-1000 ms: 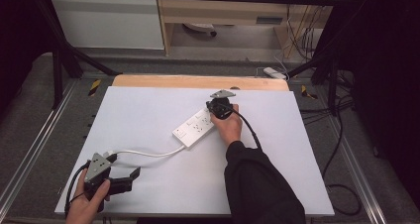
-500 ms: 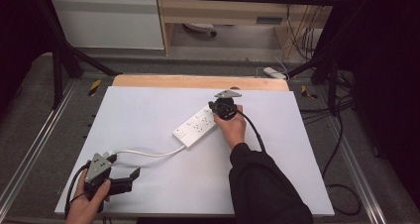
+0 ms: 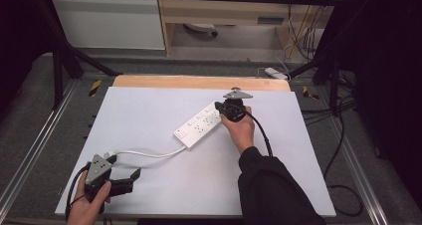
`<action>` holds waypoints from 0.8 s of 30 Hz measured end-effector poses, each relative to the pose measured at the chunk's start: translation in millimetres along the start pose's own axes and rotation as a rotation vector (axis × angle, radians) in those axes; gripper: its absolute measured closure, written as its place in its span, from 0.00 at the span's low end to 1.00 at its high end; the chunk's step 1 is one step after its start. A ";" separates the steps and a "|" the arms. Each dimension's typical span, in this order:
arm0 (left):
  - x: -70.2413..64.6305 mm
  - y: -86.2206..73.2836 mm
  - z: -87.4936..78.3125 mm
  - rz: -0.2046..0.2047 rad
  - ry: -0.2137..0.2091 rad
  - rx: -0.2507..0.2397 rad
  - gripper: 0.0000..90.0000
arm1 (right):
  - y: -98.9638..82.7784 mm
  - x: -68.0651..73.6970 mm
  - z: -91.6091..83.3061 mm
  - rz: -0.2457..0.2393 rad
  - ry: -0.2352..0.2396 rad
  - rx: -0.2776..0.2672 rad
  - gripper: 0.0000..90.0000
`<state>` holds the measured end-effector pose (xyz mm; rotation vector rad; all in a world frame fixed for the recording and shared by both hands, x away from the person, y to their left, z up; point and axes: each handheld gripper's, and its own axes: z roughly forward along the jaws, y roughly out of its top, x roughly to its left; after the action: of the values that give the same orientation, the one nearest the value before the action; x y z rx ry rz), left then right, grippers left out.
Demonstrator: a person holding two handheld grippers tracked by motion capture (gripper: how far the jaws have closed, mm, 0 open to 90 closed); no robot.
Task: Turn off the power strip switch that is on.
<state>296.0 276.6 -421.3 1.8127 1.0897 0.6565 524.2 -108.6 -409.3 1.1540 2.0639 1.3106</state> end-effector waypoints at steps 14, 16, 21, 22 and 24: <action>4.5 -0.5 -2.1 -0.022 0.017 -0.026 0.06 | 9.1 -1.0 -26.7 -0.032 0.036 -0.016 1.00; 5.4 -1.3 -3.9 -0.032 0.017 -0.028 0.06 | 9.2 -1.4 -30.6 -0.036 0.035 -0.019 1.00; 7.2 -0.5 -5.4 -0.055 0.021 -0.045 0.06 | 10.4 -4.3 -44.0 -0.038 0.036 -0.031 1.00; 7.0 -0.4 -5.3 -0.055 0.021 -0.045 0.06 | 10.6 -5.3 -46.8 -0.035 0.036 -0.036 1.00; 6.5 -0.4 -4.9 -0.055 0.021 -0.042 0.06 | 10.6 -7.6 -51.8 -0.036 0.036 -0.038 1.00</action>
<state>295.0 284.5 -419.5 1.7376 1.1276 0.6628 495.7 -139.8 -376.8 1.0799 2.0661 1.3568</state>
